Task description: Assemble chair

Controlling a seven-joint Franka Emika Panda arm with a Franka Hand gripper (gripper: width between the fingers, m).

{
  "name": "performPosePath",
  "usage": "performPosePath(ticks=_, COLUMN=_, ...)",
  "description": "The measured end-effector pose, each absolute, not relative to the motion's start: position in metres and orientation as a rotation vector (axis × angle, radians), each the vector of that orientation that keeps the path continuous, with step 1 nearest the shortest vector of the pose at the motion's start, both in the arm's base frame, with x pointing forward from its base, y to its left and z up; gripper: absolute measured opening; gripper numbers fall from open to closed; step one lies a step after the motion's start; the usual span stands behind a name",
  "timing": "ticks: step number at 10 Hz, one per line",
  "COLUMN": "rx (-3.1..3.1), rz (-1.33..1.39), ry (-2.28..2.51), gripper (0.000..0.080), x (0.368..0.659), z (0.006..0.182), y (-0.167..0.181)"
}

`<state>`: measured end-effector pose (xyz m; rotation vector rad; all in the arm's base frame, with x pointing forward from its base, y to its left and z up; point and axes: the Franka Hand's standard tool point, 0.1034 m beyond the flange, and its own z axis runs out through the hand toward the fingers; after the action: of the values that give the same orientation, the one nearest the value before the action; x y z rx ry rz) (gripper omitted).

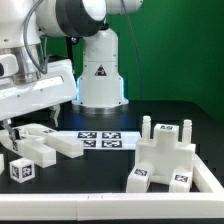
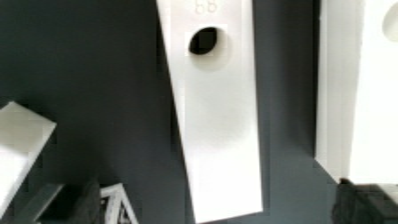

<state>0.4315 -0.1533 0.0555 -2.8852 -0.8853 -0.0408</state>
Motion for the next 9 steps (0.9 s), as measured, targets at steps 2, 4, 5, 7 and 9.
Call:
performPosePath(ticks=2, rx=-2.896, rz=-0.028, ry=-0.896, gripper=0.0649, x=0.428, z=0.046, y=-0.157)
performPosePath(ticks=4, rx=-2.909, rz=0.026, ry=-0.865, gripper=0.0649, x=0.417, z=0.024, y=-0.159)
performPosePath(ticks=5, rx=-2.904, rz=0.041, ry=-0.869, gripper=0.0649, x=0.412, z=0.018, y=-0.161)
performPosePath(ticks=7, rx=-2.901, rz=0.062, ry=-0.856, gripper=0.0649, x=0.404, z=0.010, y=-0.167)
performPosePath(ticks=9, rx=-2.912, rz=0.054, ry=-0.840, gripper=0.0649, x=0.407, z=0.011, y=-0.175)
